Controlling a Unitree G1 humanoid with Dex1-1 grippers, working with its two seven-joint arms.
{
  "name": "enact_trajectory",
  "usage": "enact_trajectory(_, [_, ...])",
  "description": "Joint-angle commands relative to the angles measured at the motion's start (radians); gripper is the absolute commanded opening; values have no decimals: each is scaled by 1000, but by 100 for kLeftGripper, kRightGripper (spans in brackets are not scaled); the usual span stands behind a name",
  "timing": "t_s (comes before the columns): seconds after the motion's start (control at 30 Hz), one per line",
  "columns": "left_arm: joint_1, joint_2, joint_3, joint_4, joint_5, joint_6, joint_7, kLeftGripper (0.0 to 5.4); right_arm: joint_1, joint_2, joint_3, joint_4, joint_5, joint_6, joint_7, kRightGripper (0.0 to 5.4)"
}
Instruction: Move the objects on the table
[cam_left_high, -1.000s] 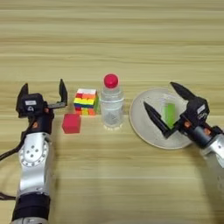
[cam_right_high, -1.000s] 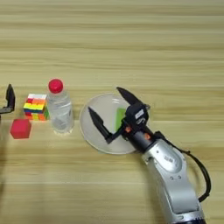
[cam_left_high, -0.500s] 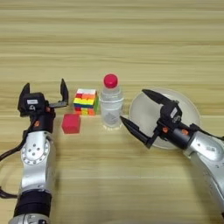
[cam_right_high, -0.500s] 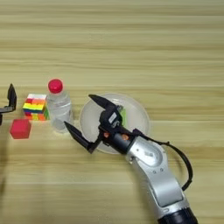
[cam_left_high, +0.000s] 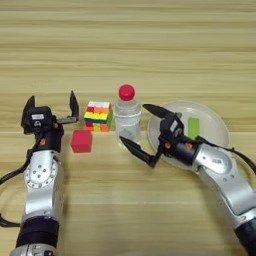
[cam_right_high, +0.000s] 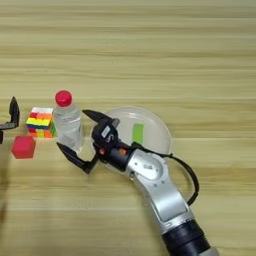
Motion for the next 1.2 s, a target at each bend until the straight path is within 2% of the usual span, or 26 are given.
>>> enact_trajectory(0.03, [1,5,-4,-17,14,-5,3,538,-38,17,-3,29,-10,-10,-5,540])
enact_trajectory(0.63, [7,7,-6,-29,13,0,4,538,-165,135,-5,299,-74,-91,-62,540])
enact_trajectory(0.87, [8,7,-5,-33,14,1,6,538,-196,169,-13,348,-86,-116,-90,540])
enact_trajectory(1.13, [10,7,-4,-34,13,1,6,538,-202,188,-17,355,-83,-113,-90,540])
enact_trajectory(1.2, [10,7,-4,-35,13,2,6,540,-201,190,-16,353,-84,-111,-88,517])
